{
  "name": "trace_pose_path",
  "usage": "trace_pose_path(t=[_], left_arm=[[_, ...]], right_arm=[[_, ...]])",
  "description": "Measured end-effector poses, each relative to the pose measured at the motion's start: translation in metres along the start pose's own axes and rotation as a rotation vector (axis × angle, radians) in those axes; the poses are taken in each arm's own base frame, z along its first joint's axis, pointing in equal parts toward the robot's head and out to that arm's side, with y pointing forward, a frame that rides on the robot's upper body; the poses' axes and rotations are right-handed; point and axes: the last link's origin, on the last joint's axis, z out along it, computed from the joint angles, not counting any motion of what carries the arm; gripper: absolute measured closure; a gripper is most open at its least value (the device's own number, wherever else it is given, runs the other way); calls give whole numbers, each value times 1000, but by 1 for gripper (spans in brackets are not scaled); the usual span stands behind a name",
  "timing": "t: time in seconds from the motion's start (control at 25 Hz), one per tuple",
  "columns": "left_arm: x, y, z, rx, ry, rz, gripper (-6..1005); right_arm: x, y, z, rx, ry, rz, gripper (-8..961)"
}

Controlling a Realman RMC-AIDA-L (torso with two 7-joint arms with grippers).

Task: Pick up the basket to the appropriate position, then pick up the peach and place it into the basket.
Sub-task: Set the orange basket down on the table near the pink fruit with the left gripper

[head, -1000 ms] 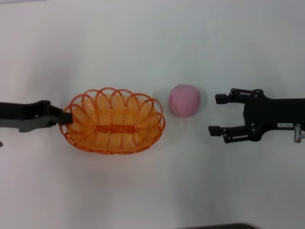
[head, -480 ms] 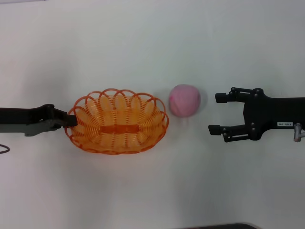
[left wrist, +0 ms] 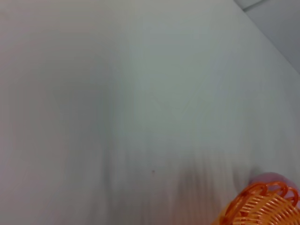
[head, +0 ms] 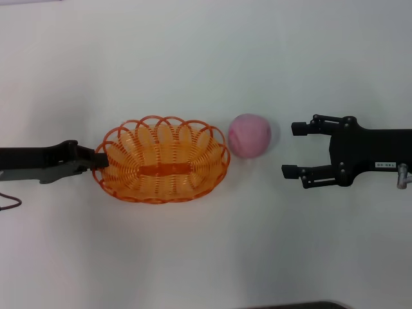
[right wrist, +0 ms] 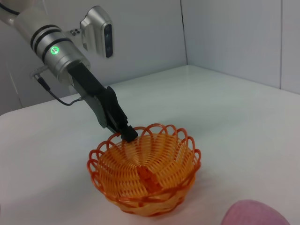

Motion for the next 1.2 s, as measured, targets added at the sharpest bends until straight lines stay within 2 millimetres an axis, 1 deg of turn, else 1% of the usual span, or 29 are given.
trace_pose_path(t=[0.56, 0.8, 0.88, 1.12, 1.2], left_arm=[[-2, -2, 2, -3, 10, -5, 937], [-5, -5, 2, -12, 17, -23, 867], [-6, -5, 1, -22, 21, -23, 711], [-6, -6, -5, -35, 47, 8, 575], [-5, -6, -8, -29, 60, 32, 558]], right_arm=[[-1, 0, 0, 0, -1, -2, 28], [-1, -1, 0, -1, -1, -3, 29], [-1, -1, 0, 0, -2, -2, 29], [0, -1, 0, 3, -2, 0, 29], [0, -1, -1, 4, -2, 1, 29]])
